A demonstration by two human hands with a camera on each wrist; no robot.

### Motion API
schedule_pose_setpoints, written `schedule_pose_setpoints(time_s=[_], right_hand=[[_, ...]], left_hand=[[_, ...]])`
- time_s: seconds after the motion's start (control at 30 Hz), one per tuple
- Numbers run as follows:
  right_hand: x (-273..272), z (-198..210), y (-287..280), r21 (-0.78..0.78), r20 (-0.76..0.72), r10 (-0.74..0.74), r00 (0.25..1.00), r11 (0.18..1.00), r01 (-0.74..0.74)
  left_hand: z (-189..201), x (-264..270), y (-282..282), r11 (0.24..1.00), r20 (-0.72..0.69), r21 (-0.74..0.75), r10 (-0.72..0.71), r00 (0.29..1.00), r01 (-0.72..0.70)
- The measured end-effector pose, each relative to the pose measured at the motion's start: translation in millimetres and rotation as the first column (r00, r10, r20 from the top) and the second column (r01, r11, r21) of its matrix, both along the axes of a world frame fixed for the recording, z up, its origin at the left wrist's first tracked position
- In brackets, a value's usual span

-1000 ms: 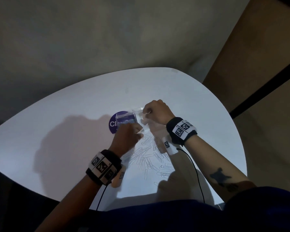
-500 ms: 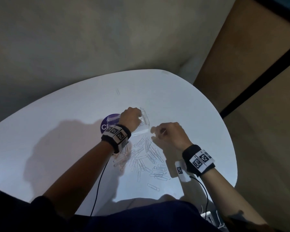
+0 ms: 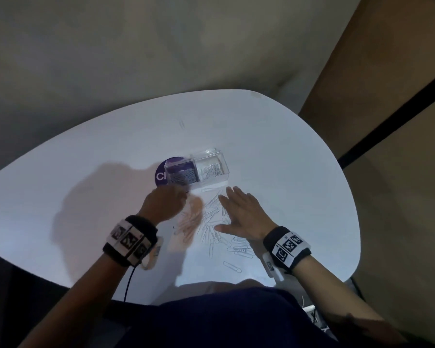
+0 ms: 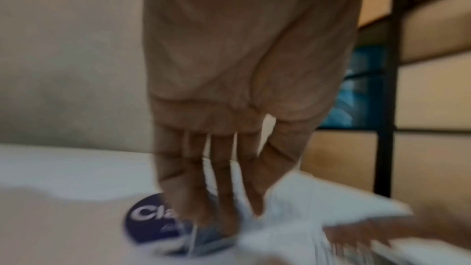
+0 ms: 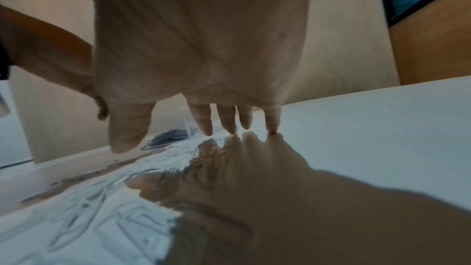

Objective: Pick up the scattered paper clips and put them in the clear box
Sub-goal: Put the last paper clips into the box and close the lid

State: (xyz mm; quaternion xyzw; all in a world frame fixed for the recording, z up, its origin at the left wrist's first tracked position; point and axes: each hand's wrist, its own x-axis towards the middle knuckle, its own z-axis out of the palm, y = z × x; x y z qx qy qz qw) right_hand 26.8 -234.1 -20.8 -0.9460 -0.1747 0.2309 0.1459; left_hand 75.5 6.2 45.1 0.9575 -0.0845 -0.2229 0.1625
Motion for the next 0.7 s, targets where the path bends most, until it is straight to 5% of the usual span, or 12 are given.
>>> schedule_pose_setpoints(time_s=[0.07, 0.17, 0.27, 0.37, 0.43, 0.57, 0.7], right_hand=[[-0.1, 0.6, 10.7, -0.044, -0.039, 0.045, 0.998, 0.998, -0.046], [-7.3, 5.0, 18.2, -0.073, -0.025, 0.092, 0.995, 0.993, -0.093], [-20.0, 8.7, 16.8, -0.034, -0.037, 0.128, 0.991, 0.991, -0.13], [-31.2, 15.6, 3.6, 0.13, -0.087, 0.057, 0.995, 0.99, -0.046], [-35.5, 14.3, -10.9, 0.13, -0.046, 0.043, 0.998, 0.991, -0.036], [-48.1, 5.2, -28.3, -0.12, -0.048, 0.114, 0.992, 0.986, -0.119], [-50.6, -2.6, -18.8, -0.157, 0.014, 0.078, 0.997, 0.985, -0.075]], left_hand=[[-23.0, -24.3, 7.6, 0.986, -0.055, 0.166, -0.019, 0.998, 0.028], [-51.9, -53.4, 0.4, 0.985, -0.03, 0.17, -0.037, 0.999, 0.042], [-62.5, -71.4, -14.5, 0.992, 0.026, 0.038, -0.117, 0.993, 0.116], [-58.0, -76.9, -18.3, 0.964, 0.046, -0.256, -0.057, 0.997, 0.067], [-56.5, -68.6, -20.4, 0.943, 0.11, -0.321, -0.06, 0.992, 0.092], [-55.1, -37.9, -33.6, 0.955, 0.201, -0.137, -0.234, 0.951, 0.264], [-62.6, -34.0, -39.6, 0.929, 0.17, -0.087, -0.341, 0.925, 0.359]])
